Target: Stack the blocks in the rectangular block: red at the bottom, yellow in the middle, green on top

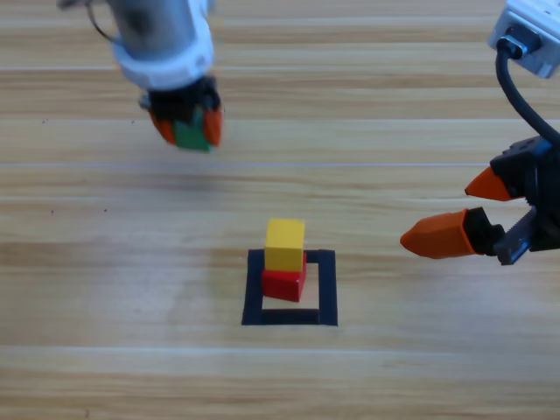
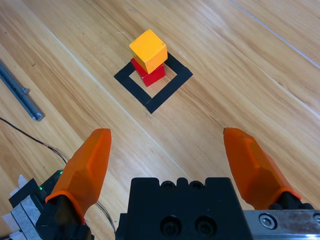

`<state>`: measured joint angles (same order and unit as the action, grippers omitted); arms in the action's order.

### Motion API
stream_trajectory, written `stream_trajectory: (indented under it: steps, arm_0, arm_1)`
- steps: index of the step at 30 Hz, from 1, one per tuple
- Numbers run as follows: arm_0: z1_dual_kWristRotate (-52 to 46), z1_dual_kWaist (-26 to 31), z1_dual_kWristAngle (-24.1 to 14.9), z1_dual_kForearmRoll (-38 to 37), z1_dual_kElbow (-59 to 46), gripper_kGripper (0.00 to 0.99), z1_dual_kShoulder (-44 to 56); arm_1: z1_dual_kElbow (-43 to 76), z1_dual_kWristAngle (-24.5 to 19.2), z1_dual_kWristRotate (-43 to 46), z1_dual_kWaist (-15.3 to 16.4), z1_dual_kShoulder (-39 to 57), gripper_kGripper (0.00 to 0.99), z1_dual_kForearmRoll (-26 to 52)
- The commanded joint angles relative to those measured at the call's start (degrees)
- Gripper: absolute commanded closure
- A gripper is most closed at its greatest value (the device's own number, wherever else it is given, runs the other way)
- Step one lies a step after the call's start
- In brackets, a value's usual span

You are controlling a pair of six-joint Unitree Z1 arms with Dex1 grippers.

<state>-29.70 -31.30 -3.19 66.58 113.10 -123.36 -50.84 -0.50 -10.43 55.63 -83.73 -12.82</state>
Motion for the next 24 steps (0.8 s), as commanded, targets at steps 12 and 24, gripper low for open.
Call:
stream_trajectory:
  steps: [12, 24]
  arm_0:
    - [-13.5, -12.6, -3.7, 8.8, -5.3, 0.99, 8.0]
    - [-18.7, -16.2, -3.2, 12.6, 3.4, 0.99, -0.3]
  arm_1:
    - [1.6, -0.3, 0.7, -1.6, -1.8, 0.005, 0.7]
    - [1.6, -0.3, 0.7, -1.6, -1.8, 0.005, 0.7]
